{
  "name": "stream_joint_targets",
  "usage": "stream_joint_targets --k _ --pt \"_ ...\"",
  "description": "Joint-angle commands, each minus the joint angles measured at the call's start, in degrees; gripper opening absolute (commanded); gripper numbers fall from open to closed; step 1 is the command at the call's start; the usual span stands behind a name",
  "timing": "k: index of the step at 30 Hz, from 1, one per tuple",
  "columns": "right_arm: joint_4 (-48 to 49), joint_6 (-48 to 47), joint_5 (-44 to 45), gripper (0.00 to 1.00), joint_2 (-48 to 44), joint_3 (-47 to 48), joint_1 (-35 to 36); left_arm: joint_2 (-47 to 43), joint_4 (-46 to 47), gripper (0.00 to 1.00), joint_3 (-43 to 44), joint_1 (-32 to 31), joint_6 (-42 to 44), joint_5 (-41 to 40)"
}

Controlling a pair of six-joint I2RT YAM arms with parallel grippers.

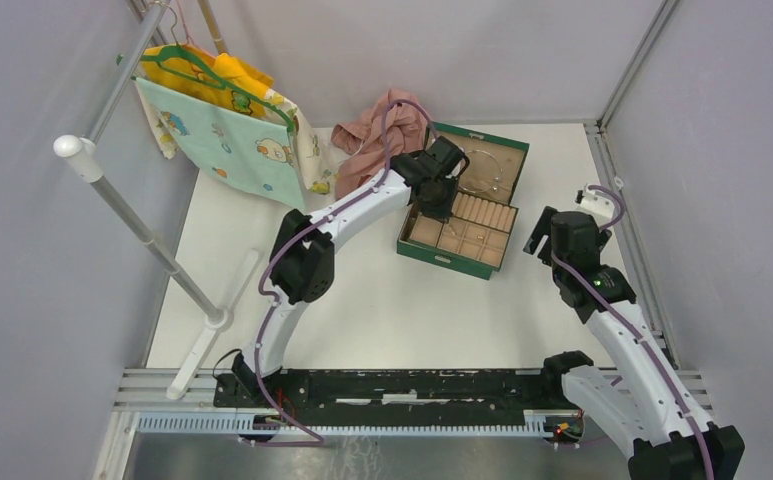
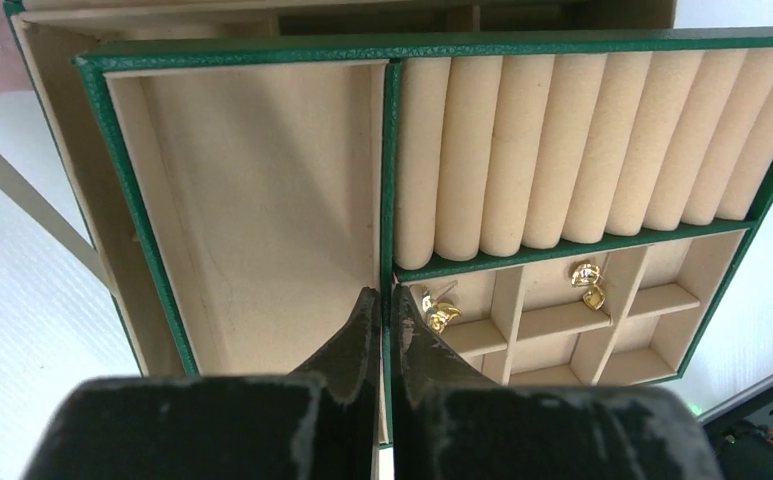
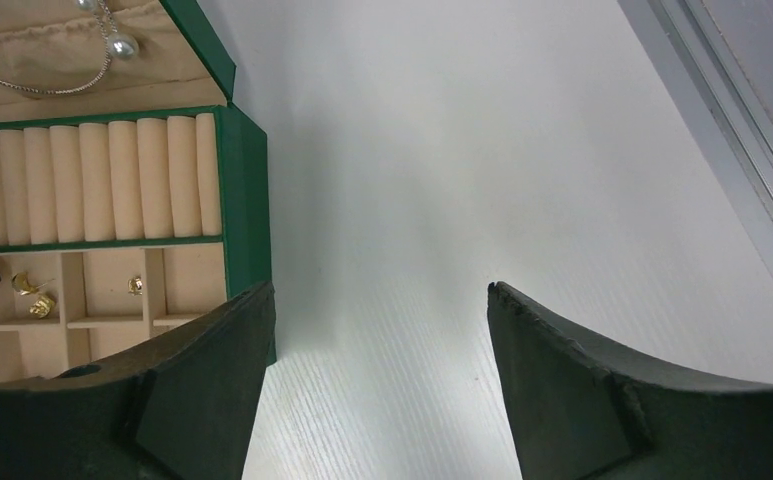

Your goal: Organize the mixed jewelry

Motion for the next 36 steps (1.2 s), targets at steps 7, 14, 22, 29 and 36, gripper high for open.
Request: stream_joint_targets --k 7,14,22,29,36 --pt "1.4 1.4 0.7 0.82 -1.8 0.3 -0.2 0.9 3.3 0.02 3.9 1.3 1.8 -4.7" --pt "1.9 1.2 0.1 0.82 -0.9 0.1 -0.2 1.8 3.4 0.02 3.6 1.6 3.0 -4.5" --pt "3.0 1.4 -1.1 0.82 0.1 -0.6 -0.3 2.5 3.5 0.02 3.7 1.6 4.3 -4.0" --pt "4.0 1.2 -1.3 0.82 1.2 -0.6 -0.2 3.7 1.5 0.02 4.3 1.6 5.6 -2.2" --pt "4.9 1.1 -1.8 0.82 2.3 -0.5 -0.2 4.9 0.4 0.02 4.1 1.6 5.0 -1.7"
